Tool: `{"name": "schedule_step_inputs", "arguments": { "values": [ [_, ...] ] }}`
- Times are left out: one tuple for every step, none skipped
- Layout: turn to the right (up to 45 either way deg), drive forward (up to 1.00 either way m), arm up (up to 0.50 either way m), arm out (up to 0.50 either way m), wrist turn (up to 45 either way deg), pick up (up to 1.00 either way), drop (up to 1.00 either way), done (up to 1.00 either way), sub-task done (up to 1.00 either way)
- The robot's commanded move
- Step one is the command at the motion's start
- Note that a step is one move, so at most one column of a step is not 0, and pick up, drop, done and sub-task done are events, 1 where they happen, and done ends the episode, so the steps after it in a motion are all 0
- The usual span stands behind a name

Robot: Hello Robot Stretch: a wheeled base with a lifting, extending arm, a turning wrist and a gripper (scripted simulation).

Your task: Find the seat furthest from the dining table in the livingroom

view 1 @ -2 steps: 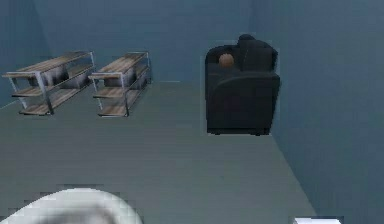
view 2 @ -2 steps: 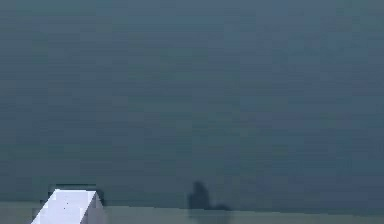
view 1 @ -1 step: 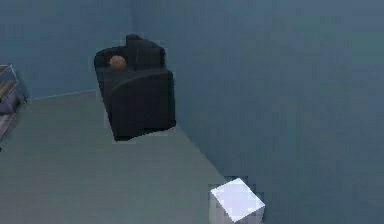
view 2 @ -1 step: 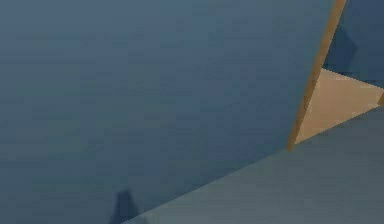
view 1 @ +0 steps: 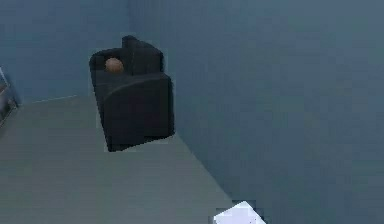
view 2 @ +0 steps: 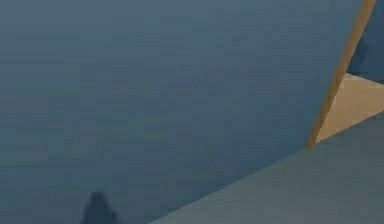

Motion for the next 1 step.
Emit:
{"name": "schedule_step_inputs", "arguments": {
  "values": [
    [-21.0,0.0,0.0,0.0,0.0,0.0,0.0,0.0,0.0]
  ]
}}
